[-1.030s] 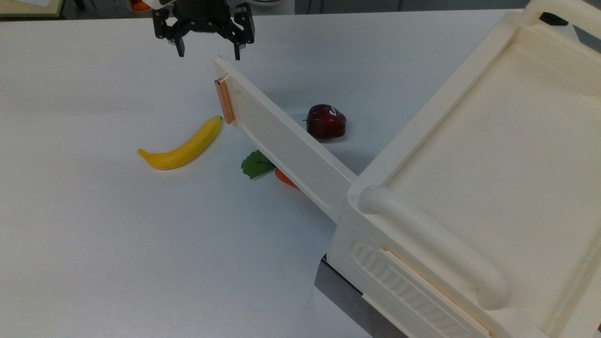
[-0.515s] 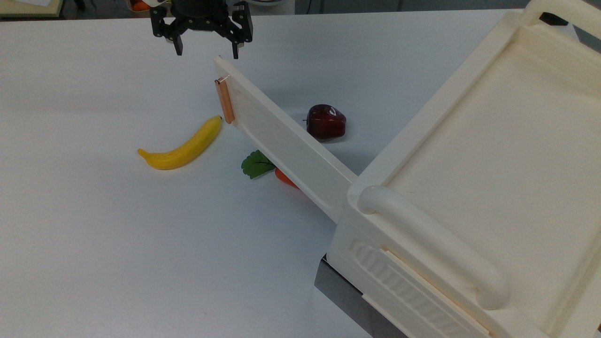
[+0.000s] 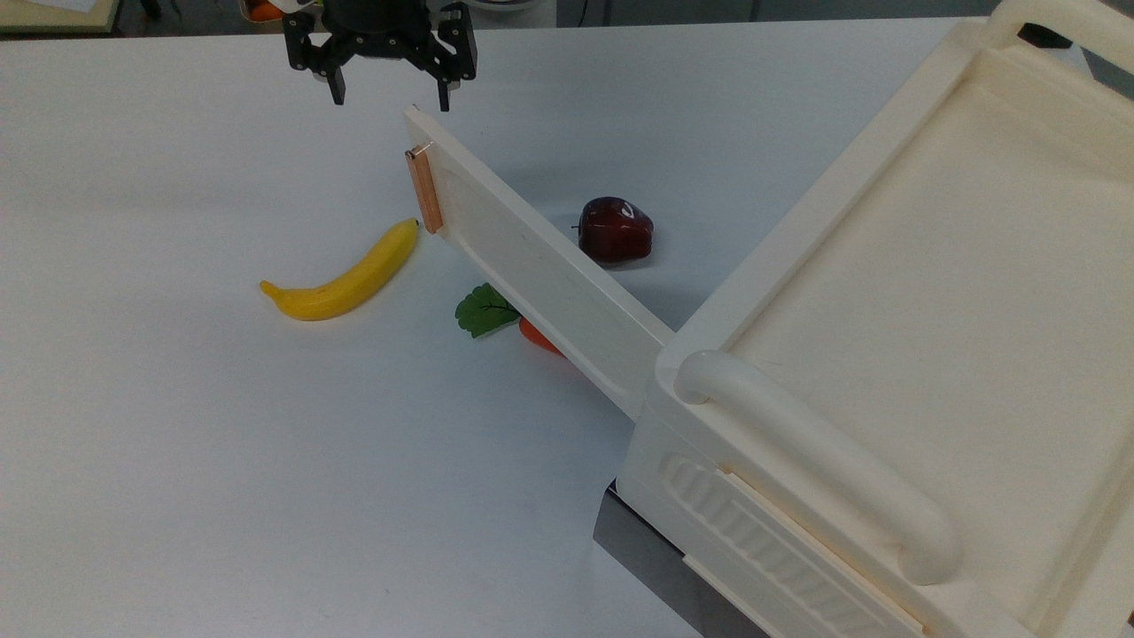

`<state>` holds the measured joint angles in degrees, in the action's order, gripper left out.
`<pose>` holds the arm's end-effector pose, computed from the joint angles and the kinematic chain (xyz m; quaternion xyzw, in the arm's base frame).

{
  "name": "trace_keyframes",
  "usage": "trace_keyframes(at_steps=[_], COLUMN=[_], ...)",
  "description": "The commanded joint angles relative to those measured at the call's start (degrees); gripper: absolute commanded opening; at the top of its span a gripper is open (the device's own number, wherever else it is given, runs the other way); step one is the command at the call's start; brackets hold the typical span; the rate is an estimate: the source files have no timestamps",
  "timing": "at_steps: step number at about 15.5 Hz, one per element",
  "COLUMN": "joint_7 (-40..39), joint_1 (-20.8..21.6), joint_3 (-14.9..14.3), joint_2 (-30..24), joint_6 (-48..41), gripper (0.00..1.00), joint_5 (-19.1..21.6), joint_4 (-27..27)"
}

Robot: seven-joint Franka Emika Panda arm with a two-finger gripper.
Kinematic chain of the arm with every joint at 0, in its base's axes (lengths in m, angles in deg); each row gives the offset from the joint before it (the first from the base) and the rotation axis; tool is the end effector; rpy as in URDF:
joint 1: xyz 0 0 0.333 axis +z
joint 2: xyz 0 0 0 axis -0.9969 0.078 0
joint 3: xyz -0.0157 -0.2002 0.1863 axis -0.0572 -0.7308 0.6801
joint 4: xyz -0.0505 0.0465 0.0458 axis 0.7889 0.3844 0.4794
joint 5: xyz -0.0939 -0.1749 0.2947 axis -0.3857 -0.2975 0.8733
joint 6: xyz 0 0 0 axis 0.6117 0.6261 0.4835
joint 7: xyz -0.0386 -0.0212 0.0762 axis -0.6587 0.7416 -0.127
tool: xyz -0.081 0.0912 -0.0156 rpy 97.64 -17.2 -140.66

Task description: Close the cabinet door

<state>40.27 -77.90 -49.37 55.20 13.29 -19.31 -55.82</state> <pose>0.5642 -0.0082 0.5101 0.9992 0.0235 0.0122 0.0287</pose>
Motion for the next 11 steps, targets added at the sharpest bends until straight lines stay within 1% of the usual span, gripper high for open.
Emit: trace_keyframes(at_steps=[1,2,3,4,11], joint_7=[0.2,0.2,0.3,0.2,0.6], joint_1=[0.1,0.1,0.1,0.1,0.1], joint_3=[0.1,0.1,0.0,0.1,0.0], joint_2=[-1.3,-1.2,-1.1,-1.1,-1.4], joint_6=[-0.9,-0.9,-0.9,-0.9,-0.8], gripper=[0.45,0.22,0.02,0.0,0.0], joint_5=[-0.9,-0.9,-0.7,-0.7,-0.4], joint_4=[-1.2,-1.2,-1.1,-1.1,-0.4])
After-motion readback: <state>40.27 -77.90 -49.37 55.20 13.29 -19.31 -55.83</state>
